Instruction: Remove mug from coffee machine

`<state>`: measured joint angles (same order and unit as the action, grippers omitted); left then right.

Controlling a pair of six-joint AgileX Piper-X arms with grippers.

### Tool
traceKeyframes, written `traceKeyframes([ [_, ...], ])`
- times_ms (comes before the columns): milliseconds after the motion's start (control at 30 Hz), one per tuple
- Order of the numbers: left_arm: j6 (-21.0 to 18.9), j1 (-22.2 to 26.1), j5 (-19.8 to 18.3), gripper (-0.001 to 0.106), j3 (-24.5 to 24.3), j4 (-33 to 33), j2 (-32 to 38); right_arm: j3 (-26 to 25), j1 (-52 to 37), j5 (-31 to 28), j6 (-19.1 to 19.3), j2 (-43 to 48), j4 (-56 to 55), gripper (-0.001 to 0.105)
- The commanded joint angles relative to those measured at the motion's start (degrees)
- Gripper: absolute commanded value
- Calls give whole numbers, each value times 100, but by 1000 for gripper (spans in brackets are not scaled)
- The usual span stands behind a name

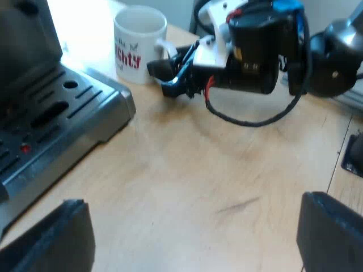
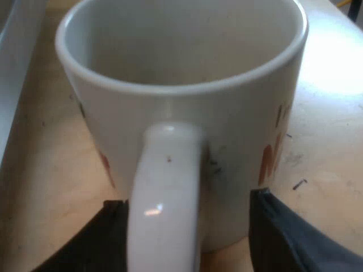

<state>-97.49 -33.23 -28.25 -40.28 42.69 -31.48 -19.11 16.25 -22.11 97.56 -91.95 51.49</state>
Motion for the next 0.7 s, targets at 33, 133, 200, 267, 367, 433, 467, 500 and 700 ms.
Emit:
traceKeyframes([
  [33,-41,-19,-34,87,-3,-70,-17,-10,6,45,-4,255,-419,53],
  [133,-41,-19,-13,87,-4,-126,-17,-10,6,129,-4,754,-1312,63],
  [200,-41,-19,44,87,-4,-295,-17,-10,6,296,-4,1039,-1804,66],
  [267,-41,-19,77,87,-4,-462,-17,-10,6,434,-4,1267,-2158,67],
  [367,-41,-19,188,87,-4,-624,-17,-10,6,544,-4,2040,-3187,67],
  [433,-41,-19,228,87,-4,-715,-17,-10,6,581,-4,2475,-3536,67],
  [467,-41,-19,231,87,-4,-779,-17,-10,6,614,-4,2698,-3720,67],
  [500,-41,-19,229,87,-4,-798,-17,-10,6,629,-4,2836,-3816,67],
  [700,-41,-19,229,87,-4,-915,-17,-10,6,703,-15,3753,-4608,67],
])
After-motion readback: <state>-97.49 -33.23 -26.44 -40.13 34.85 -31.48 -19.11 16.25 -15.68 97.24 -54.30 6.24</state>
